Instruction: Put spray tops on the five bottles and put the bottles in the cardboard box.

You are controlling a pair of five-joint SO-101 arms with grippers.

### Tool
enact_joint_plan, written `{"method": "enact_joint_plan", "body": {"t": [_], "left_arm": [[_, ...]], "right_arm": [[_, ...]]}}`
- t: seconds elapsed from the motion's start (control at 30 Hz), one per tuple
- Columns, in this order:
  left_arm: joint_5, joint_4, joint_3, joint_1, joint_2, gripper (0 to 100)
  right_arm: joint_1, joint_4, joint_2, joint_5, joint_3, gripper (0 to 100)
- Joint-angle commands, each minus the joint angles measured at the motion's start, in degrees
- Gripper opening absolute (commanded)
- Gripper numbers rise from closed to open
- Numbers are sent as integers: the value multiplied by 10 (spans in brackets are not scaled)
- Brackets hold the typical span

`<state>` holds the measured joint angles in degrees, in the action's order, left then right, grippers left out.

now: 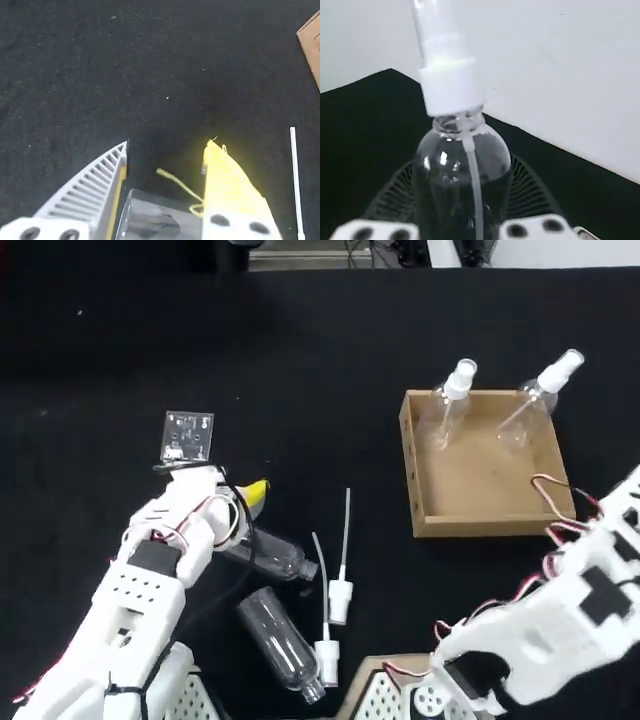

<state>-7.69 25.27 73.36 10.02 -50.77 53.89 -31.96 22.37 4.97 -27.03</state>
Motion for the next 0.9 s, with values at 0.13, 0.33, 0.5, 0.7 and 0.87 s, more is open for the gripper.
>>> {"method": "enact_joint_plan", "body": {"t": [0.13, 0.33, 0.5, 0.7, 0.87], "left_arm": [[-4, -32, 0, 8, -4, 227], [-4, -32, -1, 9, -4, 227], [-4, -32, -1, 7, -4, 227], [-4, -32, -1, 6, -4, 227], [-4, -32, -2, 6, -4, 227]], "right_arm": [[11, -25, 143, -11, 200, 15], [18, -25, 217, -15, 271, 15], [20, -25, 251, -15, 292, 12], [21, -128, 292, -15, 276, 12], [21, -193, 298, -11, 235, 15]]}}
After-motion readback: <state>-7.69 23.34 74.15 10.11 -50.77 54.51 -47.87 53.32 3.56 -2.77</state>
